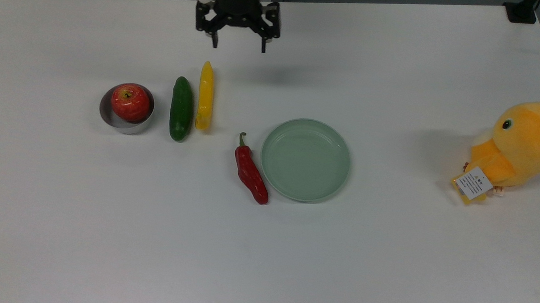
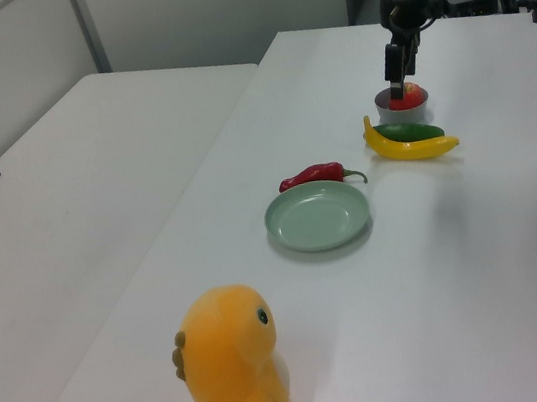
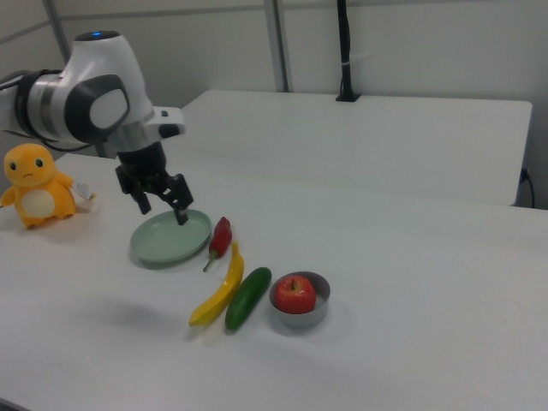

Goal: Red apple placed in the center of the desktop
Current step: 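Move the open gripper over the red apple in the grey bowl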

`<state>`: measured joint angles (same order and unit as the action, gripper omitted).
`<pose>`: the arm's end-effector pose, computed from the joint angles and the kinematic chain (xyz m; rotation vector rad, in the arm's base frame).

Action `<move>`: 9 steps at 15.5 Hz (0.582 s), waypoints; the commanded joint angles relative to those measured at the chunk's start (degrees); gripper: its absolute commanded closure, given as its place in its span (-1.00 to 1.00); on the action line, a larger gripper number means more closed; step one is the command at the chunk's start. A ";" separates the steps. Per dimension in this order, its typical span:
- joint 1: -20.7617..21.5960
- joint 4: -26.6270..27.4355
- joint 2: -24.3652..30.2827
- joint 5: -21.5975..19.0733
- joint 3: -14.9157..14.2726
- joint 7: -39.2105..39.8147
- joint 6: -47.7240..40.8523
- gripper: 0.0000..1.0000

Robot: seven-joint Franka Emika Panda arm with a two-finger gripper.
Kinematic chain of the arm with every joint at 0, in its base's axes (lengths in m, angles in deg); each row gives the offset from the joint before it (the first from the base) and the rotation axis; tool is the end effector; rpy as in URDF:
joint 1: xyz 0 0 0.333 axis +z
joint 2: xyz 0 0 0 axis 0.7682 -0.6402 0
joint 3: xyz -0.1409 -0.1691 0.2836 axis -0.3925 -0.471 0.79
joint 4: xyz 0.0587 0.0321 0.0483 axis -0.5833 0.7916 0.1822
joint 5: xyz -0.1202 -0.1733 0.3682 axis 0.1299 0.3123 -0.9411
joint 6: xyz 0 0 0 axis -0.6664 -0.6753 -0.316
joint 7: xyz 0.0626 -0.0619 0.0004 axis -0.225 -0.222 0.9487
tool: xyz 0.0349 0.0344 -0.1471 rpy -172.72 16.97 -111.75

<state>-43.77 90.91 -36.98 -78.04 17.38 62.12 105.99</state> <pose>0.5911 0.0672 0.4811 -3.1362 -0.0150 -0.1028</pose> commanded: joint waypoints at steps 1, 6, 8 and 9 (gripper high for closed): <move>-2.12 0.23 -1.01 -0.57 -4.21 9.11 2.14 -1.00; -3.70 0.23 -3.29 -0.57 -9.32 11.33 5.56 -1.00; -4.93 0.31 -5.05 -0.05 -9.76 12.46 7.84 -1.00; -5.37 0.23 -6.27 0.04 -9.76 12.56 8.64 -1.00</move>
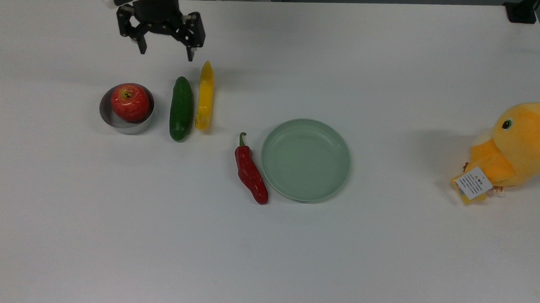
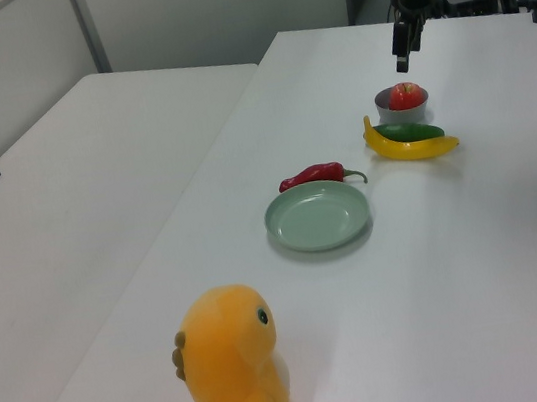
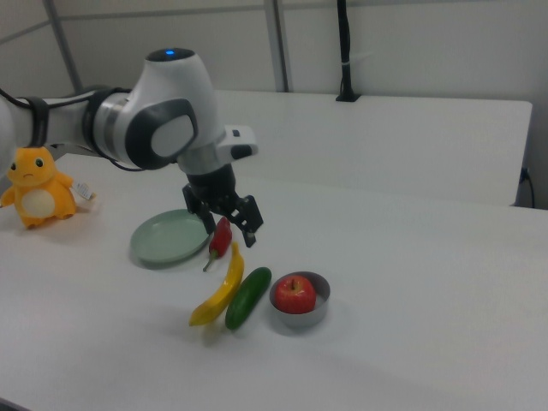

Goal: Red apple placed in the center of the desktop
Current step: 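Move the open gripper over the red apple in the grey bowl, then lower the gripper around the red apple and close on it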

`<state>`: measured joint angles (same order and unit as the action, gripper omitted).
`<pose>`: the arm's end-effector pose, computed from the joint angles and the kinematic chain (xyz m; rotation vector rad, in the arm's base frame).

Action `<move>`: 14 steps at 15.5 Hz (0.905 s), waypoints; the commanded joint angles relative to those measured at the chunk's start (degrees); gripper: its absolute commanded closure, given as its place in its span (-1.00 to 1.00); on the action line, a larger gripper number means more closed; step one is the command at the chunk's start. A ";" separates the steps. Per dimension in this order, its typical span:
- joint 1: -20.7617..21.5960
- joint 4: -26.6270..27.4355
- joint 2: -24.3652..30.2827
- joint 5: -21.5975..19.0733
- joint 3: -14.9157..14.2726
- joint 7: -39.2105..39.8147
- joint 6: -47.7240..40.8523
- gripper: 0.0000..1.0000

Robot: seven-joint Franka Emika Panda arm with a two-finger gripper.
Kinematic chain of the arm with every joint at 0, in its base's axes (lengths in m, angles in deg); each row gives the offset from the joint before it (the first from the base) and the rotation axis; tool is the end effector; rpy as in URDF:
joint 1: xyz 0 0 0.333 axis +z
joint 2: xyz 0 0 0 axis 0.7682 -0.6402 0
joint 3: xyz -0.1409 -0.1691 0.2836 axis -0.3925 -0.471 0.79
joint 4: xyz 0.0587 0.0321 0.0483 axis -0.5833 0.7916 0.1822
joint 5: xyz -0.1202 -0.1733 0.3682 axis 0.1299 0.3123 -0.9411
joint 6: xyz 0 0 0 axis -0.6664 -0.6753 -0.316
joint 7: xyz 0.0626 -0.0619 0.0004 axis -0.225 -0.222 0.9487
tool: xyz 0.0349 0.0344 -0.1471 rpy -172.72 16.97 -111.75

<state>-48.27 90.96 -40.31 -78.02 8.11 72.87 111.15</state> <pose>0.6109 -0.0771 0.4548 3.1167 -0.0658 0.1491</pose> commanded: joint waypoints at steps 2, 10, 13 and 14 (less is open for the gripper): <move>-2.18 0.17 -5.06 0.20 -0.50 1.81 6.46 -1.00; -4.74 -0.09 -11.13 2.75 -0.50 1.90 14.21 -1.00; -5.35 -0.09 -11.66 3.19 -0.50 2.86 14.82 -1.00; -5.35 -0.09 -11.84 3.19 -0.50 3.39 15.00 -1.00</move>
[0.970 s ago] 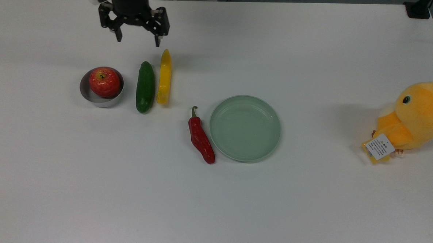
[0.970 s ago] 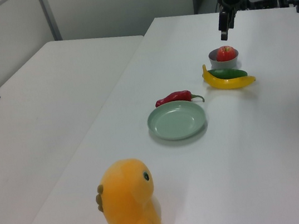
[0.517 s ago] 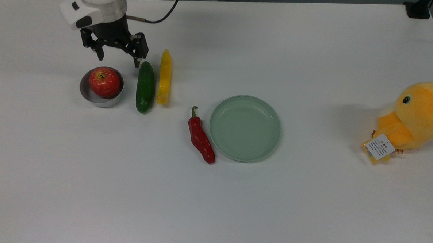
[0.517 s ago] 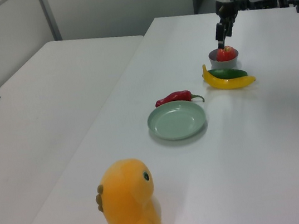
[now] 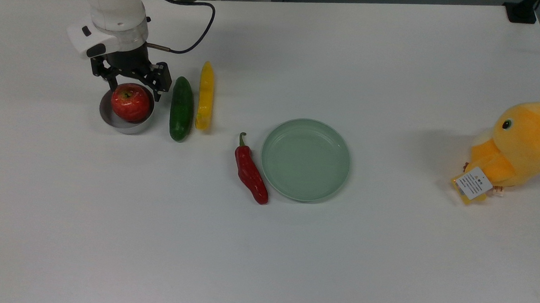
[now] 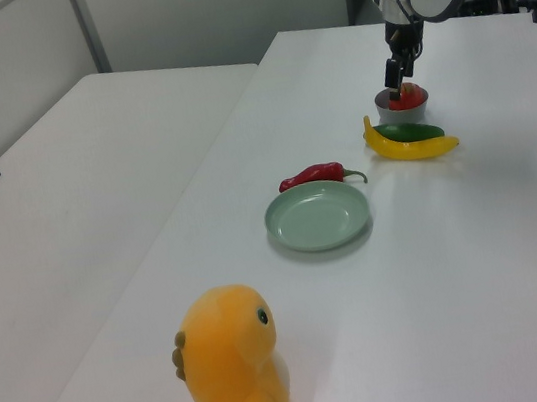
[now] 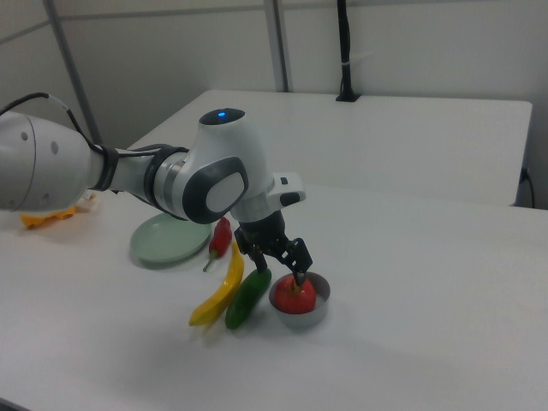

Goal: Red apple placed in the center of the desktop
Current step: 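Lower the gripper around the red apple and close on it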

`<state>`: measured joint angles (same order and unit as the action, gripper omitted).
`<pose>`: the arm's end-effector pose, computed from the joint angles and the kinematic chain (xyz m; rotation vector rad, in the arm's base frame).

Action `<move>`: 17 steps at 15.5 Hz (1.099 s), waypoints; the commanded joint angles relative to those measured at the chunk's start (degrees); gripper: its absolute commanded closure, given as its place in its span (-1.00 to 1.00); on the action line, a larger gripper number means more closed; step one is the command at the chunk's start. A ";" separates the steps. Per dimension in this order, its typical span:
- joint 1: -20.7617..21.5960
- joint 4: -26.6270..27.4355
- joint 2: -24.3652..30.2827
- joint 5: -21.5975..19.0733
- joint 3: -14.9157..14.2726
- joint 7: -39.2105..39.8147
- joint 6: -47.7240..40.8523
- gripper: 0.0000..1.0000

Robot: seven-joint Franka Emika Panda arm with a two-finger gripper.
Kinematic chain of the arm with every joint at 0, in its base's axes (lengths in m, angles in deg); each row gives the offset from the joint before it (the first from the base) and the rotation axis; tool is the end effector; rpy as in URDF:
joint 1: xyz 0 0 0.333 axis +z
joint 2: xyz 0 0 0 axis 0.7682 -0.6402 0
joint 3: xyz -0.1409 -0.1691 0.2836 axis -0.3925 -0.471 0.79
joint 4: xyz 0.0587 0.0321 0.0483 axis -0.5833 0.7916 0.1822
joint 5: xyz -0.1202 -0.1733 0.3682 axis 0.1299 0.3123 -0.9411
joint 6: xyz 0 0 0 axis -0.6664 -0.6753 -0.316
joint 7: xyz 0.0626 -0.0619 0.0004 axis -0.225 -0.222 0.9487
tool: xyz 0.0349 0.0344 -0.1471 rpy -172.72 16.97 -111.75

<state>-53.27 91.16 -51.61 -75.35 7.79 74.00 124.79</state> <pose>0.6473 -0.1431 0.3536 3.0341 -0.1194 0.1862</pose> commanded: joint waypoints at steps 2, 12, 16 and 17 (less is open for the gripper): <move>-0.96 -0.29 -0.62 0.52 -0.18 2.53 1.44 -1.00; -0.97 -0.46 -3.09 0.69 -0.18 3.23 2.84 -1.00; -0.97 -0.46 -3.53 1.04 -0.18 3.15 3.03 -1.00; -0.97 -0.46 -3.53 1.22 -0.18 3.15 3.03 -1.00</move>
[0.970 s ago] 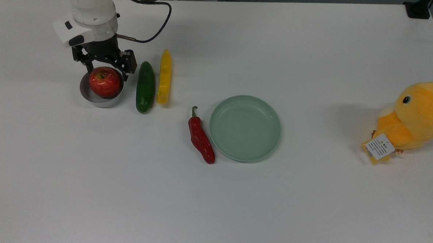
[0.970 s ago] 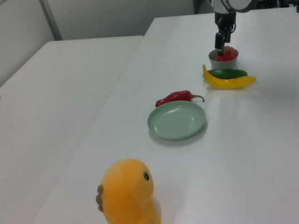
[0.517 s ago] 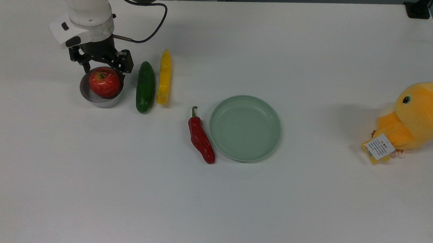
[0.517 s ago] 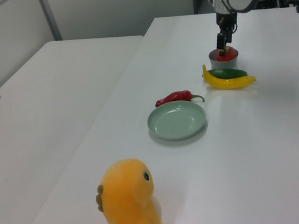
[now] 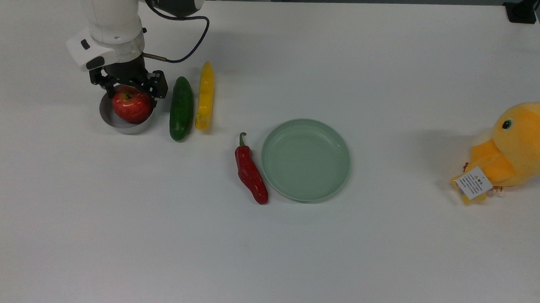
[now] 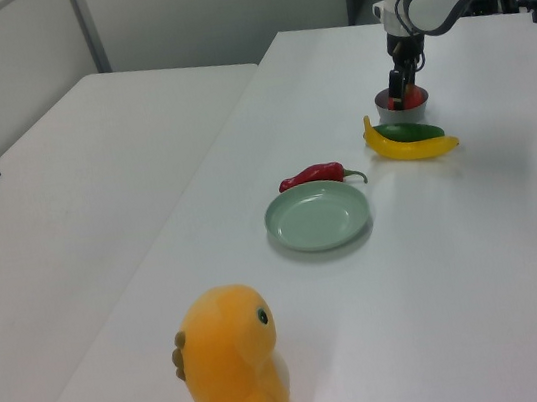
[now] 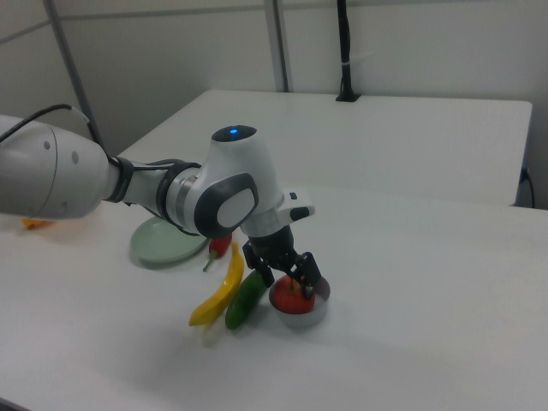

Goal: Red apple placed in the center of the desktop
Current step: 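Lower the gripper around the red apple and close on it, then lift the red apple up out of the grey bowl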

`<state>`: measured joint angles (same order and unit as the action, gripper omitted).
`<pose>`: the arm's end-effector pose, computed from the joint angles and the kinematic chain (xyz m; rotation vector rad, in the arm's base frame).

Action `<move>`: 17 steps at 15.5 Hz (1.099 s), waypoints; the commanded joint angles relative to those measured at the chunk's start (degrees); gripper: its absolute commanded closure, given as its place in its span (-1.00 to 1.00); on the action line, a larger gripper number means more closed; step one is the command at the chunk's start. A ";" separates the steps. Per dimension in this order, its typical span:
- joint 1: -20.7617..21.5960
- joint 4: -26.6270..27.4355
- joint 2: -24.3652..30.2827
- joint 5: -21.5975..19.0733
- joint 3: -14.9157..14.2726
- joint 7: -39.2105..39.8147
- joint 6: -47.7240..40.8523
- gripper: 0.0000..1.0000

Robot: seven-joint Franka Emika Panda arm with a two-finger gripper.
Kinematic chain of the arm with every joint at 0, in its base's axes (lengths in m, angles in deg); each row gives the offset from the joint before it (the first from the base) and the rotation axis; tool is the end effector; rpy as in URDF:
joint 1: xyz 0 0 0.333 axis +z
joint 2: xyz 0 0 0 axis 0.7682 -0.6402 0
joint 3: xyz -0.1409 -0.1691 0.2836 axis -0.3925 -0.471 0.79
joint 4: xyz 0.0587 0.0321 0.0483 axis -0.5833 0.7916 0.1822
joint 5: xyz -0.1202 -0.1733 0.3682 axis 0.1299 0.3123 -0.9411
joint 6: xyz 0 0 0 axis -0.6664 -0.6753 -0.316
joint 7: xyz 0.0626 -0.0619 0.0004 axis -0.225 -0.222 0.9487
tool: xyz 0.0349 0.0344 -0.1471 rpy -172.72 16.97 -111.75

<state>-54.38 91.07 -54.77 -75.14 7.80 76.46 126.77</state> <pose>0.6501 -0.1565 0.3218 3.0275 -0.0731 0.1504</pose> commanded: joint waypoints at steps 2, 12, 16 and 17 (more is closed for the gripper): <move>0.14 -0.29 -0.36 1.18 -0.18 0.69 1.05 -0.57; -0.29 -0.38 0.77 0.83 -0.27 0.42 0.96 0.01; -0.65 -0.38 4.64 0.48 -0.53 0.25 0.17 0.01; -0.65 -0.46 5.69 0.30 -0.62 0.07 -0.01 0.01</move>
<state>-54.98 89.42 -52.98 -74.69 7.65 76.49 126.79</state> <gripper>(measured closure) 0.251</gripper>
